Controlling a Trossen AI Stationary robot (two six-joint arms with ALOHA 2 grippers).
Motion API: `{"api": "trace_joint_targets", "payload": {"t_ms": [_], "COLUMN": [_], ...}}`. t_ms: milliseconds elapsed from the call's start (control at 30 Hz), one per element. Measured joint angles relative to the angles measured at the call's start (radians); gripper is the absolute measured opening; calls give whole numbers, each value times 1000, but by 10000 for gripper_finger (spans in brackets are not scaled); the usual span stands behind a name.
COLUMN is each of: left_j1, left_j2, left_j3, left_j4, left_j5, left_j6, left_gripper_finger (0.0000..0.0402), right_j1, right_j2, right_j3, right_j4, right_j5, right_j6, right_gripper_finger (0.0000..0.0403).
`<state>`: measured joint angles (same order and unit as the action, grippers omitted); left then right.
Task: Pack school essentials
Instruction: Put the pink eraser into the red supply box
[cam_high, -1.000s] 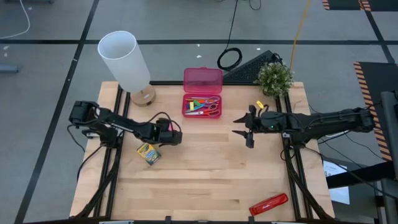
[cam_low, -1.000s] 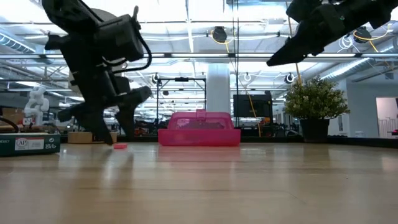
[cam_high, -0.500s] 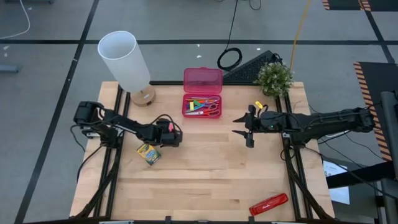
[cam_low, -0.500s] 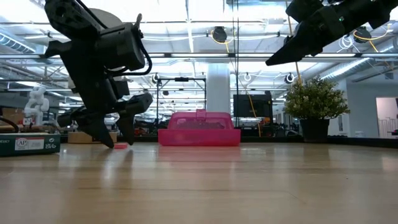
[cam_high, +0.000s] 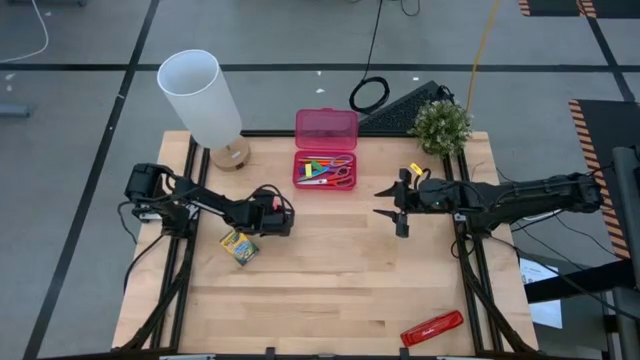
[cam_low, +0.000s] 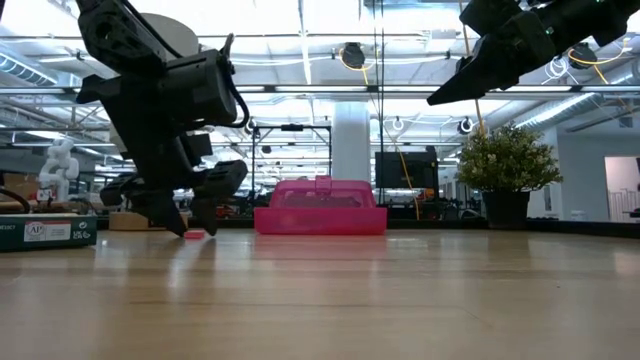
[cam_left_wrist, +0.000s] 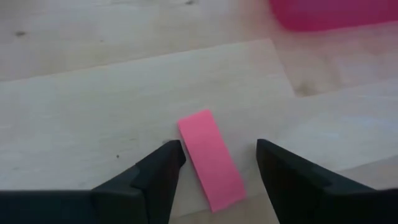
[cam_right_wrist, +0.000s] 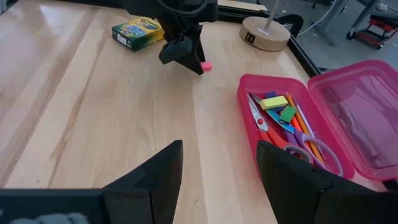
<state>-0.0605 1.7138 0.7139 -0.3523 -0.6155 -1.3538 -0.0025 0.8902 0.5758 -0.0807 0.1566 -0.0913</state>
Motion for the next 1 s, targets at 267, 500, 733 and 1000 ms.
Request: {"api": "trace_joint_targets", "payload": {"t_ms": [267, 500, 733, 1000], "left_j1": [0, 0, 0, 12], "left_j2": [1, -14, -84, -190], "left_j3": [-2, -2, -6, -5], "left_j4": [-4, 6, 16, 22], "left_j5": [-2, 9, 65, 65], "left_j6": [11, 47, 135, 261], "left_gripper_finger": [139, 96, 93, 93], "right_j1": [0, 0, -1, -1], "right_j2": [0, 0, 0, 0], "right_j3": [0, 0, 0, 0], "right_j4": [-3, -6, -7, -7], "right_j5": [0, 0, 0, 0], "right_j6": [-3, -3, -3, -3], "right_gripper_finger": [196, 196, 196, 196]}}
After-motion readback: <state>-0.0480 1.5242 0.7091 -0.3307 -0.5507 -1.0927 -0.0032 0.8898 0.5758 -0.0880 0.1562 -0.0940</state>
